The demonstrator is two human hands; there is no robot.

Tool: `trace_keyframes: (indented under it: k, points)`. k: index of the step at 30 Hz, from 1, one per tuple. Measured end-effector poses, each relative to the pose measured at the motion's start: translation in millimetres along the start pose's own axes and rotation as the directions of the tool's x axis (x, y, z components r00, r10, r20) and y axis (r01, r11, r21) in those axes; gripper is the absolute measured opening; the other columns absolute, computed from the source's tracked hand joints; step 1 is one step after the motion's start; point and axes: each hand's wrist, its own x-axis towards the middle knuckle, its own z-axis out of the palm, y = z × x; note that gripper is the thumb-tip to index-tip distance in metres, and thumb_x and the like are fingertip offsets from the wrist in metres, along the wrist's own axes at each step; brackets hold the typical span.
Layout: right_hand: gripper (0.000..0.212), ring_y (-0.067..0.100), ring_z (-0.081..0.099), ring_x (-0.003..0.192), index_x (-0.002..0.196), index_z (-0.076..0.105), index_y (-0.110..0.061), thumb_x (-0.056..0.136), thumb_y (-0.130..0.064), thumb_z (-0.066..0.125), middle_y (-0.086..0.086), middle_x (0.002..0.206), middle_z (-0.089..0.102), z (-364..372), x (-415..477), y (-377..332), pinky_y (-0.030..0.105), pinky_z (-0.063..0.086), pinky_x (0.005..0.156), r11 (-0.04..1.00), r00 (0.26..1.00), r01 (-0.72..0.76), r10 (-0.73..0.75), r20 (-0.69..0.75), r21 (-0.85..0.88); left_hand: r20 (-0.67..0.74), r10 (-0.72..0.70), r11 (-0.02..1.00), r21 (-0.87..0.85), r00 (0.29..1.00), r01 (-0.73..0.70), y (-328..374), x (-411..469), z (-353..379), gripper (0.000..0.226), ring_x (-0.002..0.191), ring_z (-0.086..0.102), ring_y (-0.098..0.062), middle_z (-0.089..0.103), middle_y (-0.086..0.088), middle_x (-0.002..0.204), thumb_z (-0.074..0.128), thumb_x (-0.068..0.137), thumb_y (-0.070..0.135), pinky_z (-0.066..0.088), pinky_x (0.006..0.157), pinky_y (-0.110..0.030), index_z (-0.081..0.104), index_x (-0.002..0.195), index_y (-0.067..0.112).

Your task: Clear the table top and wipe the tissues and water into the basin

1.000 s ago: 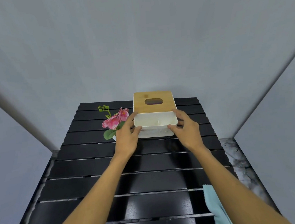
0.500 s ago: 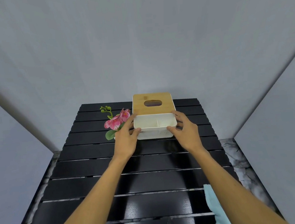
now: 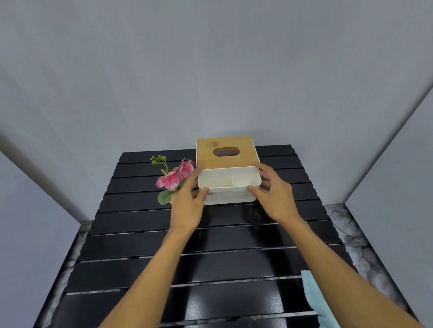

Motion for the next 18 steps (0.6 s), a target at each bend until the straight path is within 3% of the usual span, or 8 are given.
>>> trace_keyframes:
  k: [5,14,16,18]
  points:
    - [0.059,0.014,0.058,0.112,0.134,0.046,-0.031,0.084,-0.013,0.070,-0.003,0.130,0.058,0.1,-0.6,1.0,0.003,0.043,0.079,1.000,1.000,-0.009,0.009,0.006,-0.002,-0.002,0.005,1.000,0.002,1.000,-0.005,-1.3,0.2,-0.3,0.055,0.093,0.063,0.004,0.063,0.009,0.117,0.059,0.091,0.010,0.050,0.082,-0.013,0.044,0.138,0.034]
    - [0.059,0.014,0.058,0.112,0.134,0.047,-0.031,0.084,-0.011,0.070,-0.004,0.129,0.058,0.3,0.0,0.7,0.002,0.043,0.079,1.000,1.000,-0.001,0.002,-0.003,0.023,0.003,0.001,1.000,0.013,1.000,-0.001,-1.8,-1.0,1.9,0.055,0.094,0.062,0.002,0.061,0.012,0.115,0.057,0.092,0.010,0.046,0.077,-0.006,0.041,0.140,0.033]
    - [0.062,0.012,0.059,0.110,0.137,0.044,-0.030,0.083,-0.012,0.070,-0.009,0.129,0.056,1.3,-4.2,-1.9,0.004,0.046,0.079,0.999,1.000,-0.006,0.006,-0.004,0.032,-0.004,-0.005,1.000,-0.002,1.000,0.005,2.3,0.0,1.7,0.057,0.093,0.062,0.005,0.062,0.014,0.113,0.056,0.093,0.010,0.048,0.083,-0.011,0.039,0.141,0.036]
    - [0.067,0.009,0.056,0.111,0.141,0.039,-0.032,0.083,-0.017,0.071,-0.013,0.130,0.051,-2.5,-7.6,-3.3,0.009,0.047,0.083,0.999,0.999,-0.013,0.014,-0.044,0.035,-0.018,-0.008,1.000,-0.008,1.000,0.008,3.6,-4.8,-2.1,0.058,0.090,0.058,0.015,0.060,0.018,0.111,0.056,0.093,0.013,0.045,0.082,-0.006,0.037,0.141,0.039]
